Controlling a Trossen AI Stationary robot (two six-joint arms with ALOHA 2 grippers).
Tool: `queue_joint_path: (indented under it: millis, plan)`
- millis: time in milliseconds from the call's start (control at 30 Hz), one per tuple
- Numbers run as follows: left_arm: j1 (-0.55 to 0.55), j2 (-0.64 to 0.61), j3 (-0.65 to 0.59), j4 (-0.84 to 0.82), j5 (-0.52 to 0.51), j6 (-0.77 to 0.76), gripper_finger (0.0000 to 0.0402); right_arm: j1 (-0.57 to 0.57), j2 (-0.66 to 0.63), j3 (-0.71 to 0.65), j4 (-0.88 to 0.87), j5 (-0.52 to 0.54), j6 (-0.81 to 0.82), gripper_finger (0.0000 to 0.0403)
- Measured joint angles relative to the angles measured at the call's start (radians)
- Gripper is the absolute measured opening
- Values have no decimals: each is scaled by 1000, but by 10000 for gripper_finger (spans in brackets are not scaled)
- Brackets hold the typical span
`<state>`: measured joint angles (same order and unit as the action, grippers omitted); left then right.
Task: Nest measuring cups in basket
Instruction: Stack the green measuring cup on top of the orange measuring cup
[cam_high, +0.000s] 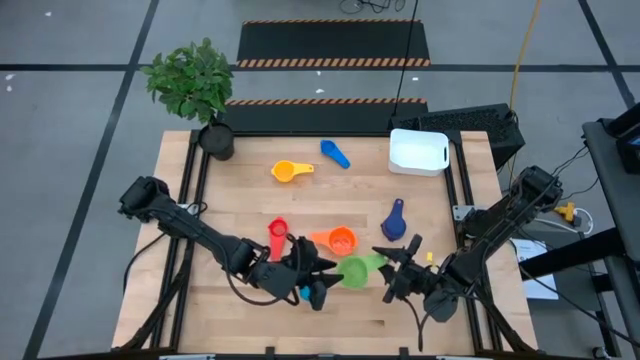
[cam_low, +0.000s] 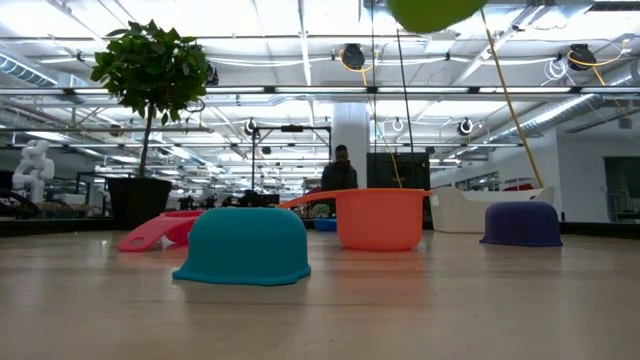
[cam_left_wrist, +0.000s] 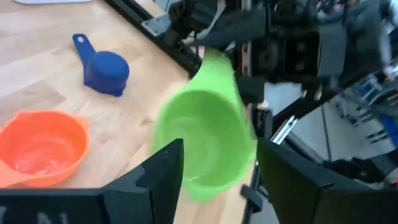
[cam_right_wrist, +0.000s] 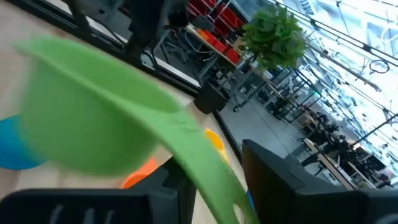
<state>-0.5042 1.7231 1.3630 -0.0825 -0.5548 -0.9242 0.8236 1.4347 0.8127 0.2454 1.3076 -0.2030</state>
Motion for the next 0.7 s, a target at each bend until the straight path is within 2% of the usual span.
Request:
queue_joint_path:
  millis: [167,500,700]
  plan:
    - [2,-2,0,1,-8,0,210,1,1,0,-4,1,-4,98]
    - [6,-4,0,1,-16,29,174,8,1,-2,-10,-27,-18,38]
    - [6,-4,1,-3,-18,32,158,16,1,-2,-10,-29,-26,23]
